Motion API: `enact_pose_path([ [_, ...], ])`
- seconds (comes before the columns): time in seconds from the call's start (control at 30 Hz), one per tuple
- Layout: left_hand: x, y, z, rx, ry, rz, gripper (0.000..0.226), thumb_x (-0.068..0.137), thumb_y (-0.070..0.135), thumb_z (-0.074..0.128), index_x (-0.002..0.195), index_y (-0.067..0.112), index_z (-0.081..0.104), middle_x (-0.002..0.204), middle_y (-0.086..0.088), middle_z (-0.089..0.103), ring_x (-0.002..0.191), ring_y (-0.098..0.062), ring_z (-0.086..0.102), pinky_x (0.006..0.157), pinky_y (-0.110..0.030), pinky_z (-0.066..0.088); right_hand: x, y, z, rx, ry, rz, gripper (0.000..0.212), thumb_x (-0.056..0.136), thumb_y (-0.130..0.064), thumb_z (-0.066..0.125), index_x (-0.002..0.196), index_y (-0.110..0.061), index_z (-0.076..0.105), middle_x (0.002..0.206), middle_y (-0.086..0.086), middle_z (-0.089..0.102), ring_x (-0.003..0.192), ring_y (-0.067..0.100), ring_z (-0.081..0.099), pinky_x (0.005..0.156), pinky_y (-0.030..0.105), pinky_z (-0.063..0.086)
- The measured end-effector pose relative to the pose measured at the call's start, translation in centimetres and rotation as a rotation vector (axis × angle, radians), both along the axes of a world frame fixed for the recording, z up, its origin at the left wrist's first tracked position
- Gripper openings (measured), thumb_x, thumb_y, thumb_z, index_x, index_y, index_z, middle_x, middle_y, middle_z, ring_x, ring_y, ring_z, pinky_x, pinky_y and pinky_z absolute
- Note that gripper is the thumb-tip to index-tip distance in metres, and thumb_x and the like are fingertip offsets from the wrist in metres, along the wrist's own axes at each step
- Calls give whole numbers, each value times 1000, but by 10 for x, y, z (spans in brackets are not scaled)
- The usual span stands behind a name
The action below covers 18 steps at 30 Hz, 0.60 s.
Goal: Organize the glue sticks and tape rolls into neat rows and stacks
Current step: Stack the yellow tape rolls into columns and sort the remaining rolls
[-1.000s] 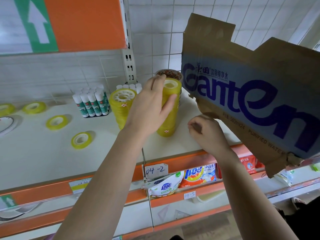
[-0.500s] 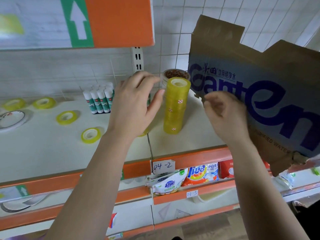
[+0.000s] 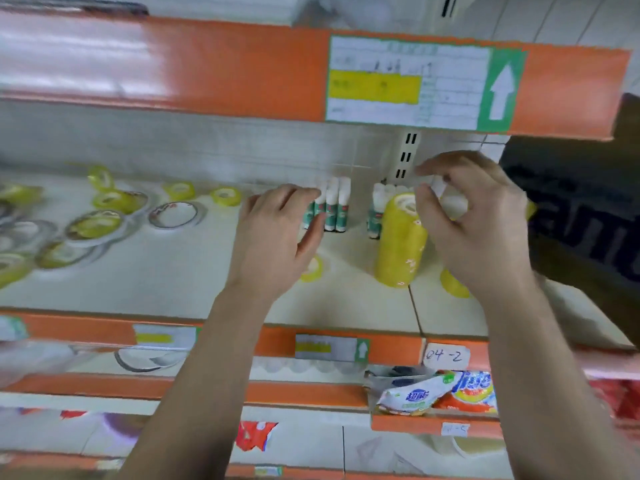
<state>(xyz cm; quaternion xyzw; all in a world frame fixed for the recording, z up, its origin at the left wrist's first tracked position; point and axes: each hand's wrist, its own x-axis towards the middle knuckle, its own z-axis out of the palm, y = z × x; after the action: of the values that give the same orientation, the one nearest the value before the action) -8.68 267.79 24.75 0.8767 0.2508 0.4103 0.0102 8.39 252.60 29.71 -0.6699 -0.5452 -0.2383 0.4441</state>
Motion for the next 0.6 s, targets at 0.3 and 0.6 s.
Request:
enact_pose_path([
  [0.3,-122,92,-34,-131,76,152,34,93,33,49,112,11,66,106,-8,68,92,-32,65,81,-45,49,-104,142,-40,-72,105,216,13,88,-10,62,98,-7,70,98,4,67,90,6,56,82,11,39],
  [0.6,-224,180,-60,-169,103,271,28,90,32,52,107,14,66,108,-7,68,93,-33,64,82,-42,45,-198,258,-77,-250,177,315,17,86,-20,60,97,-13,70,96,-2,65,90,16,58,81,28,46],
])
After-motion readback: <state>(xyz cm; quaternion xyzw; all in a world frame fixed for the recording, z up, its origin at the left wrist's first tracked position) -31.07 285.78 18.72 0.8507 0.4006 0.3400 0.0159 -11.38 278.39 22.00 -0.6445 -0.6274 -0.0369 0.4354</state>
